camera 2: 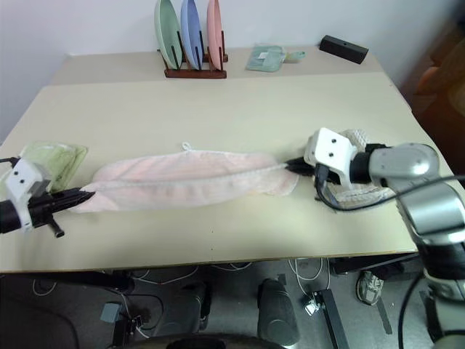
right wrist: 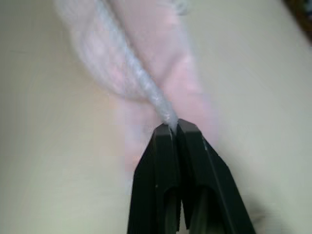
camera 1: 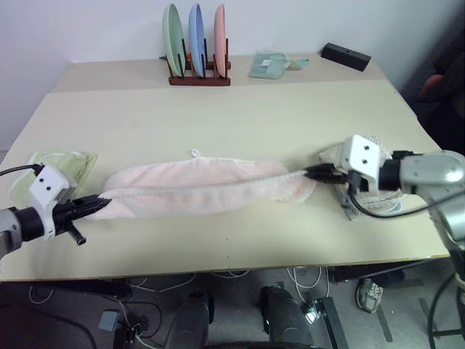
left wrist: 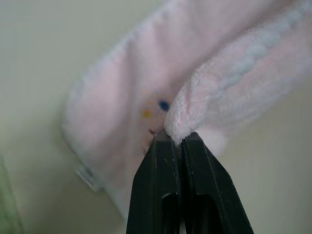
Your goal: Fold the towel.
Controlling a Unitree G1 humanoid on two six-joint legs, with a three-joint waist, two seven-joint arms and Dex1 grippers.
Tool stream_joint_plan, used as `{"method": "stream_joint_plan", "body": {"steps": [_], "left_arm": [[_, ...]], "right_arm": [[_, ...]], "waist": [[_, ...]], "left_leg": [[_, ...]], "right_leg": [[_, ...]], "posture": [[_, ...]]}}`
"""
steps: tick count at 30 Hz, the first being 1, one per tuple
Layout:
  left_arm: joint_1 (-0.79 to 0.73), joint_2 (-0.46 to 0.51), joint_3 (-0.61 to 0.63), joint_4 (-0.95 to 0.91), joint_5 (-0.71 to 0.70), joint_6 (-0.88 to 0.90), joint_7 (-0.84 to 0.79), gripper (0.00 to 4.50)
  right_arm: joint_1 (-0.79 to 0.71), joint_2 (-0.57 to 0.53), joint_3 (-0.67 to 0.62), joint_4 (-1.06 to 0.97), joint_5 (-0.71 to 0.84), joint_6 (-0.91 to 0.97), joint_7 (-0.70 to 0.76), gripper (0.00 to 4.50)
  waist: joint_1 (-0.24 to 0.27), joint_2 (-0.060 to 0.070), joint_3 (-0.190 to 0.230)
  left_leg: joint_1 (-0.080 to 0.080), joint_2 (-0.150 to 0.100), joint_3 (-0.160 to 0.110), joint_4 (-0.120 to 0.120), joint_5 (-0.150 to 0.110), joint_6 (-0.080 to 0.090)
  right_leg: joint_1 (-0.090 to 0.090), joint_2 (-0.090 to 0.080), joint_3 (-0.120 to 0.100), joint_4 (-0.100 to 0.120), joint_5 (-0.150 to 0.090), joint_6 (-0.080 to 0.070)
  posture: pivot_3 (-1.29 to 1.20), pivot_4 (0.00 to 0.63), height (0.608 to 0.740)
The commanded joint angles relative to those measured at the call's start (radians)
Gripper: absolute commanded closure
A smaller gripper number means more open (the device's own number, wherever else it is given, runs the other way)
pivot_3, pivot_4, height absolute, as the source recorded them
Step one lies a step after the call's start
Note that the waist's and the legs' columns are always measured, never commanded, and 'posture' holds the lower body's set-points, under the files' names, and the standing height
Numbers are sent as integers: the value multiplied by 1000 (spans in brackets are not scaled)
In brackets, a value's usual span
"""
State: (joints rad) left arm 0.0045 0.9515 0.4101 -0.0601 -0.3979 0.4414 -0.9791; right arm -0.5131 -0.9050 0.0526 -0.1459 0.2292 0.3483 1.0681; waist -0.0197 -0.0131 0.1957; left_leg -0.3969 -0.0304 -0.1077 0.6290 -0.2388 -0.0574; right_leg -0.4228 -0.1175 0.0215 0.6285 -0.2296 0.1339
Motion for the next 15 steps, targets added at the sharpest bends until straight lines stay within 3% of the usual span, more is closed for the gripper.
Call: {"method": "stream_joint_plan", "body": {"steps": [1,6,15], "left_arm": [[-83,-7,-41,105,65,-74,47,4500],[-249,-47,-147,301,157,-181,97,4500],[-368,-89,-220,475,226,-293,134,4500]], "right_arm": [[-96,49,41,151,-73,-98,-22,4443],[-209,144,124,417,-167,-244,-21,4443],[-274,226,138,613,-216,-355,-30,4443]], "waist": [[-1,0,0],[-1,0,0],[-5,0,0]], "left_leg": [[0,0,0,0,0,0],[0,0,0,0,0,0],[0,0,0,0,0,0]], "right_leg": [[0,0,0,0,0,0],[-1,0,0,1,0,0],[-1,0,0,2,1,1]], "posture": [[0,150,740],[0,150,740],[0,150,740]]}}
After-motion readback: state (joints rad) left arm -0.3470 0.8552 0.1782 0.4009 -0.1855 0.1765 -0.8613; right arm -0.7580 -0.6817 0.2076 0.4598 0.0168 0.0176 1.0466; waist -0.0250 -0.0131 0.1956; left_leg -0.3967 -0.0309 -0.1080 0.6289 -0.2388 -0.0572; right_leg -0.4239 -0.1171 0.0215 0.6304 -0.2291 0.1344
